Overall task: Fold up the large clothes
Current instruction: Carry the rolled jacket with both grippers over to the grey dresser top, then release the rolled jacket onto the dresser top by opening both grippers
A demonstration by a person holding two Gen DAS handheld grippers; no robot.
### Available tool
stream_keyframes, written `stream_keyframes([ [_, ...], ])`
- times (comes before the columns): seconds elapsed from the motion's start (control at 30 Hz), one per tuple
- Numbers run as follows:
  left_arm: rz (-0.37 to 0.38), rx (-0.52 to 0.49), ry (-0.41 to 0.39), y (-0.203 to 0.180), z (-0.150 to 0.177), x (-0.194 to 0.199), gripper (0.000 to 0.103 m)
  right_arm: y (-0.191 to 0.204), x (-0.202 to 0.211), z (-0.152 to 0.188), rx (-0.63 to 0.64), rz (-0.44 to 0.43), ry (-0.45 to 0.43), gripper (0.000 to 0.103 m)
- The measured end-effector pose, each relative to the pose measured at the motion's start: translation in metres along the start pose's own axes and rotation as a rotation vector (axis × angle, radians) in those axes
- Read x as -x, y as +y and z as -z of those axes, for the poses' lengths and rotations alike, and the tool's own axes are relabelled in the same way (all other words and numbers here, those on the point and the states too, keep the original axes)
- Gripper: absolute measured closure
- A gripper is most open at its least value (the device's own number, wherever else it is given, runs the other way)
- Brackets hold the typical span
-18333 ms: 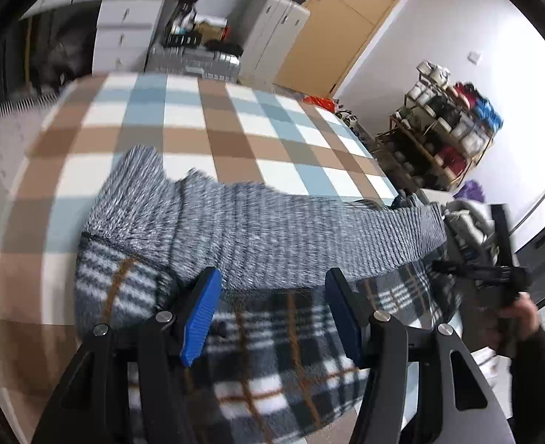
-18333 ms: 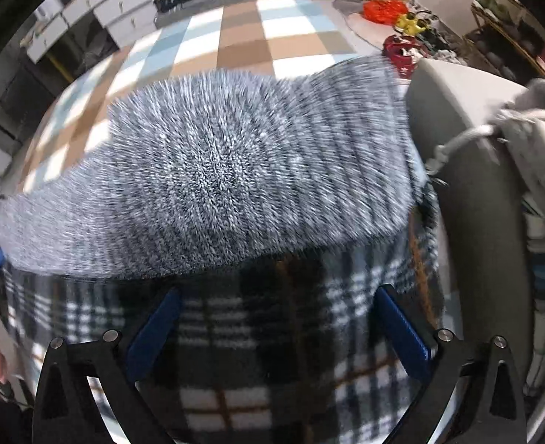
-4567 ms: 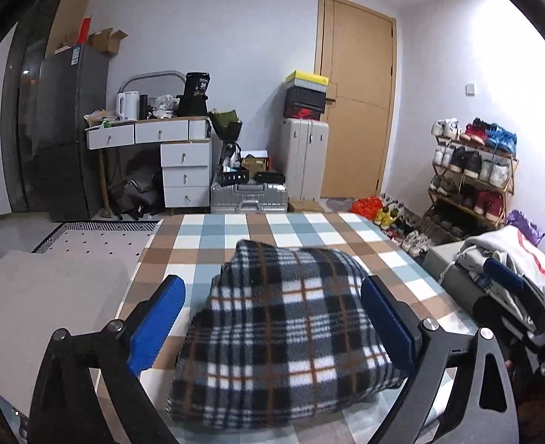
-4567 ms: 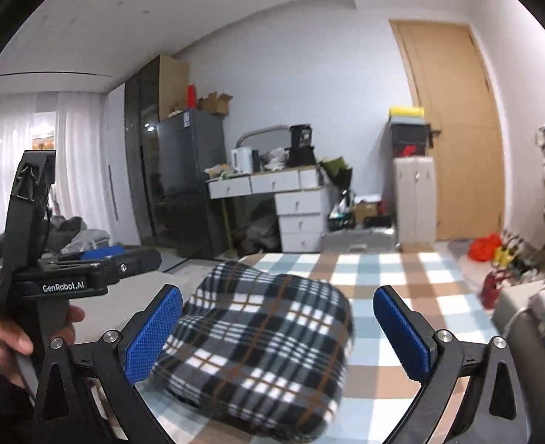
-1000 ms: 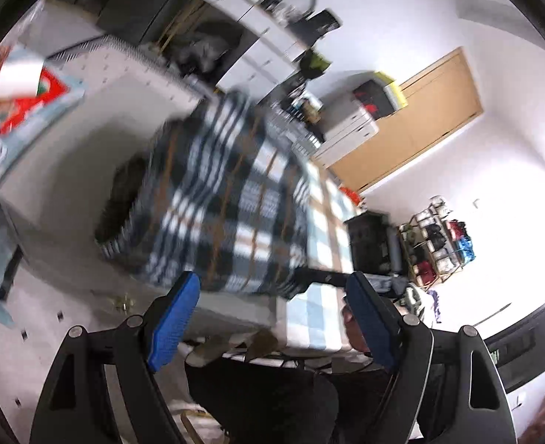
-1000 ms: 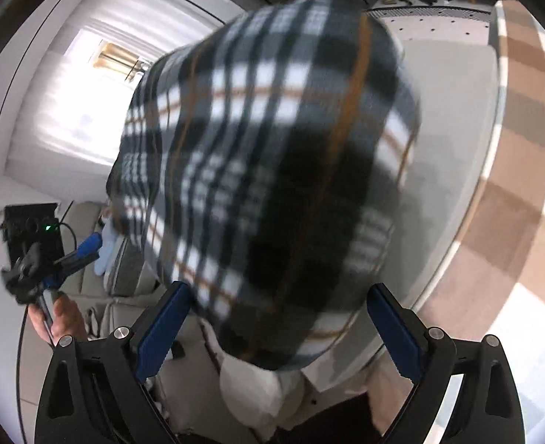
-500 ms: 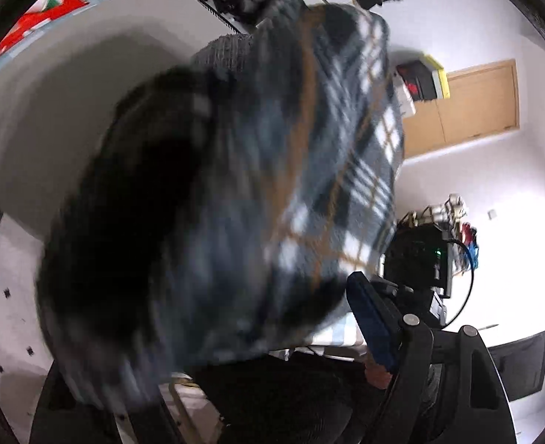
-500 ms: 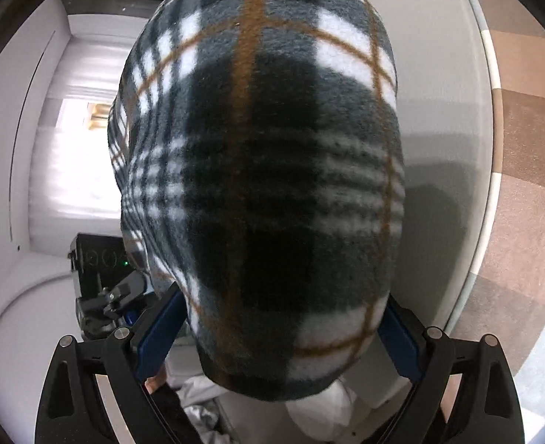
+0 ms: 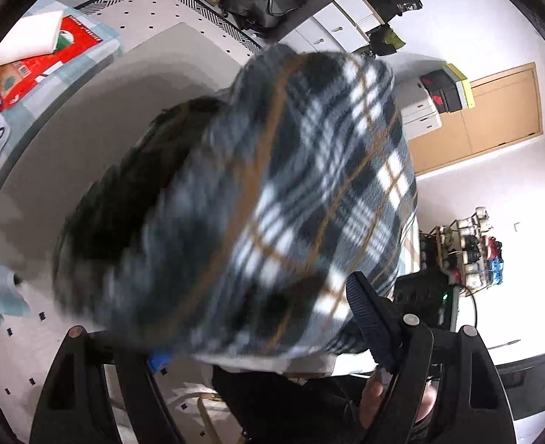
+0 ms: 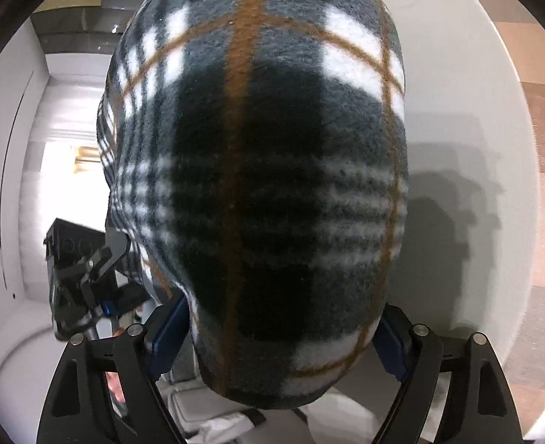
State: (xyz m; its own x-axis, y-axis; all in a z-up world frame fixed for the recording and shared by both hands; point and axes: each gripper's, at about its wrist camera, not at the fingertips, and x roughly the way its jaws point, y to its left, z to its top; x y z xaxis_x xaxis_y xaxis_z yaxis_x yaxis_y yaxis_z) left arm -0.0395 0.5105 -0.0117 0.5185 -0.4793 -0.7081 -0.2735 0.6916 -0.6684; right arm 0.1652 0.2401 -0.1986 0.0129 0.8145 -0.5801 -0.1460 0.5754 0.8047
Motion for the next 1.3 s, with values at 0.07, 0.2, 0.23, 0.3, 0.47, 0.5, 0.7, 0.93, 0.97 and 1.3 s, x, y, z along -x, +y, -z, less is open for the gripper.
stream_keyframes([
  [0.07, -0.045, -0.012, -0.008, -0.001, 0.020, 0.005, 0.025, -0.005, 0.000, 0.002, 0.018, -0.024, 0.035, 0.008],
  [0.2, -0.094, -0.028, -0.063, -0.008, 0.067, 0.026, 0.025, -0.017, 0.027, 0.025, 0.077, -0.016, 0.054, 0.006],
  [0.23, -0.097, -0.039, -0.080, -0.016, 0.072, 0.021, 0.025, -0.021, 0.037, 0.027, 0.097, -0.005, 0.039, 0.005],
  [0.3, -0.094, -0.072, -0.123, -0.026, 0.090, 0.025, 0.025, -0.023, 0.070, 0.038, 0.179, 0.001, -0.019, 0.003],
  [0.47, -0.133, -0.129, -0.236, -0.073, 0.121, 0.020, 0.025, -0.008, 0.122, 0.053, 0.311, 0.049, -0.130, 0.002],
  [0.5, -0.172, -0.141, -0.283, -0.086, 0.131, 0.023, 0.025, -0.006, 0.132, 0.058, 0.339, 0.078, -0.150, 0.001],
  [0.7, -0.357, -0.337, -0.571, -0.152, 0.174, 0.020, 0.025, 0.043, 0.182, 0.091, 0.609, 0.206, -0.345, 0.001],
  [0.93, -0.533, -0.451, -0.878, -0.186, 0.221, 0.030, 0.004, 0.088, 0.218, 0.159, 0.848, 0.231, -0.636, 0.000],
  [0.97, -0.529, -0.460, -0.898, -0.186, 0.225, 0.032, 0.004, 0.089, 0.224, 0.170, 0.846, 0.206, -0.679, 0.000],
  [1.3, -0.496, -0.539, -0.988, -0.171, 0.264, 0.046, 0.002, 0.093, 0.239, 0.238, 0.880, 0.236, -0.844, 0.000],
])
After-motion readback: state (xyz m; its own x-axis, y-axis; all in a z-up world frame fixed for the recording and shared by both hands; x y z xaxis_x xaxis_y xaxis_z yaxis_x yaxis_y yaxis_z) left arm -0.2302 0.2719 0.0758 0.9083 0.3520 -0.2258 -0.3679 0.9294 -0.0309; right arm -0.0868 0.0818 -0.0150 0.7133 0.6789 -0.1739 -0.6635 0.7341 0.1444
